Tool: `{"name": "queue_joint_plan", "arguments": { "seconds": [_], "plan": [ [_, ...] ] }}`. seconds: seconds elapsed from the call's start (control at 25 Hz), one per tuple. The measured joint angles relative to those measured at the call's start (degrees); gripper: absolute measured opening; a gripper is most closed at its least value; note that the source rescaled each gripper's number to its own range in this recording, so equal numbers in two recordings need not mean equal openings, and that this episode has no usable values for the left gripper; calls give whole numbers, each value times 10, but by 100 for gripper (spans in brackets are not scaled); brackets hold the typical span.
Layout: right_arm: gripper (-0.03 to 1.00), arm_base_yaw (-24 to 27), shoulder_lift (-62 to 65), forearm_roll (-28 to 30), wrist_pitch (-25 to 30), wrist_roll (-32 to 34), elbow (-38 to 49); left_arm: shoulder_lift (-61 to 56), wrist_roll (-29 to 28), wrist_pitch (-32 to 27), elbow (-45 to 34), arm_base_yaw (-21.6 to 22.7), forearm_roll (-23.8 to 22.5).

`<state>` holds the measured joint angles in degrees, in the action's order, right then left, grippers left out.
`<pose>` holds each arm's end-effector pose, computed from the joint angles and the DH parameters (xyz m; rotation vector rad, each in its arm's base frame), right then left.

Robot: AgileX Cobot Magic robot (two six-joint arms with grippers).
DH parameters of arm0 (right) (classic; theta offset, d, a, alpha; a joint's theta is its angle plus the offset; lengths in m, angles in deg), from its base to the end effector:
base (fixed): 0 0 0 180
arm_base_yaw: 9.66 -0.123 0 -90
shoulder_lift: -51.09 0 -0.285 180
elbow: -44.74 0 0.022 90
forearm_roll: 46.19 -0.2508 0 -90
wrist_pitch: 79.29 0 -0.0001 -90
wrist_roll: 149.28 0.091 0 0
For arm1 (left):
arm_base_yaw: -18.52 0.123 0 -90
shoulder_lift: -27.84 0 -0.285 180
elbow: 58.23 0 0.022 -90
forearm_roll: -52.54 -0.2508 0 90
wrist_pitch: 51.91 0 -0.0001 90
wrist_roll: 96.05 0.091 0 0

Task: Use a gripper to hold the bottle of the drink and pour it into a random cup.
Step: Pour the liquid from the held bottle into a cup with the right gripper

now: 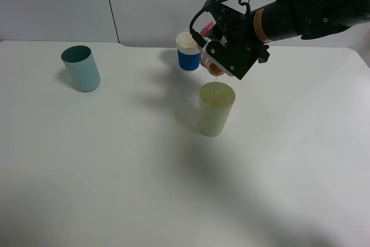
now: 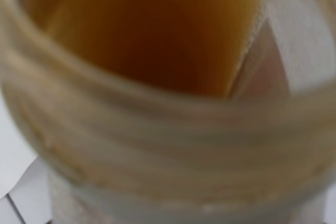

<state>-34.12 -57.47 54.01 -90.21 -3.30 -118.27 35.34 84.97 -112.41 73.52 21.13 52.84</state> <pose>0.3376 0.1721 0.2108 -2.3254 0.3232 -0.8203 -0.0060 -0.0007 0.2792 -0.0279 2.0289 0.0337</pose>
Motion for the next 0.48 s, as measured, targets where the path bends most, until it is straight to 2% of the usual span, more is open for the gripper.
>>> {"name": "queue_joint_plan", "arguments": {
  "seconds": [0.48],
  "plan": [
    [2, -14, 0, 0, 28, -42, 0, 0, 0, 0, 0, 0, -3]
  ]
}}
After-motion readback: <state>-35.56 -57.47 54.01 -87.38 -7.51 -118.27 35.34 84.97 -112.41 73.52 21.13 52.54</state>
